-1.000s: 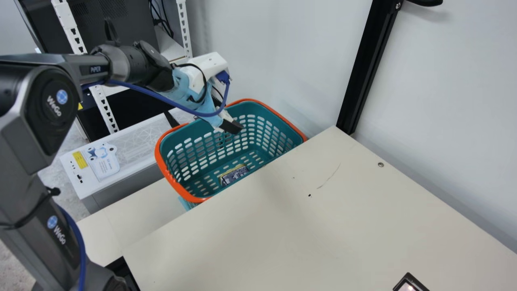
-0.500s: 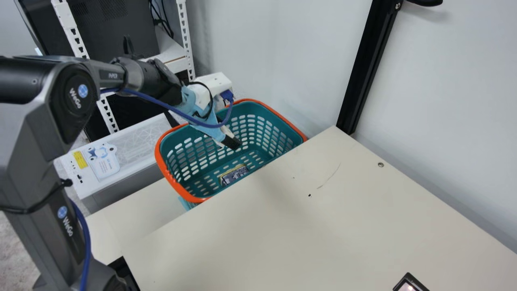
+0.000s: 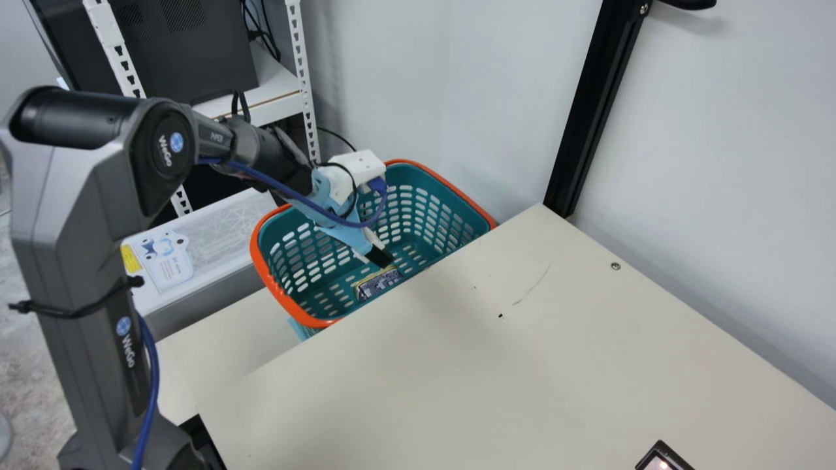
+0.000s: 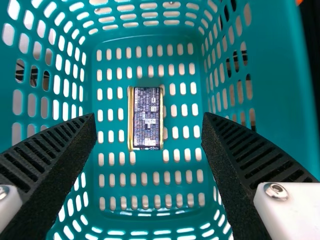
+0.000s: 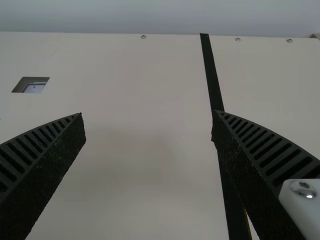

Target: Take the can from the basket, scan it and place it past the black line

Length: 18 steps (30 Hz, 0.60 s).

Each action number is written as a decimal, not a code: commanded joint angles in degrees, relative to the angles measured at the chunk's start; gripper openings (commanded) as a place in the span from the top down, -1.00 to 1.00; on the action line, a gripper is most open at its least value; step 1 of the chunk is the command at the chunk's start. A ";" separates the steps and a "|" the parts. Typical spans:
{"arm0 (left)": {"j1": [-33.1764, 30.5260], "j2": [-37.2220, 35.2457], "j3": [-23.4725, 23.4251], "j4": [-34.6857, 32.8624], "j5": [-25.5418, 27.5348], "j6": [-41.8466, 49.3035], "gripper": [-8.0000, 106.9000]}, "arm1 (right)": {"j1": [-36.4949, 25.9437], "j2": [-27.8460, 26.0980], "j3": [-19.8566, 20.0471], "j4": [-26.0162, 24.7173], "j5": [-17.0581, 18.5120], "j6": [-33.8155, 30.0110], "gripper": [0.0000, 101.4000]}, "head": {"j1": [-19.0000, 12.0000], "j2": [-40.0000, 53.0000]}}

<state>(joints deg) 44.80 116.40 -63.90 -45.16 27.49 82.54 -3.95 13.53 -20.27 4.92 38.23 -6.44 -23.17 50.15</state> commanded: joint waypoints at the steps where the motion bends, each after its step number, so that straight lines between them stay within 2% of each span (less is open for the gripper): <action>1: -0.16 1.03 0.00 -0.23 -0.86 0.61 -0.71 | 0.00 0.00 0.00 0.00 0.00 0.00 -1.00 | -1.83 2.42; 18: -0.92 9.30 -0.87 -2.88 -6.58 5.69 -0.71 | 0.00 0.00 0.00 -0.10 0.00 0.00 -1.00 | -1.83 2.42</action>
<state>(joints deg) 43.99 125.27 -64.59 -47.97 21.07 88.08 -3.95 13.53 -20.27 4.82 38.23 -6.44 -22.87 50.15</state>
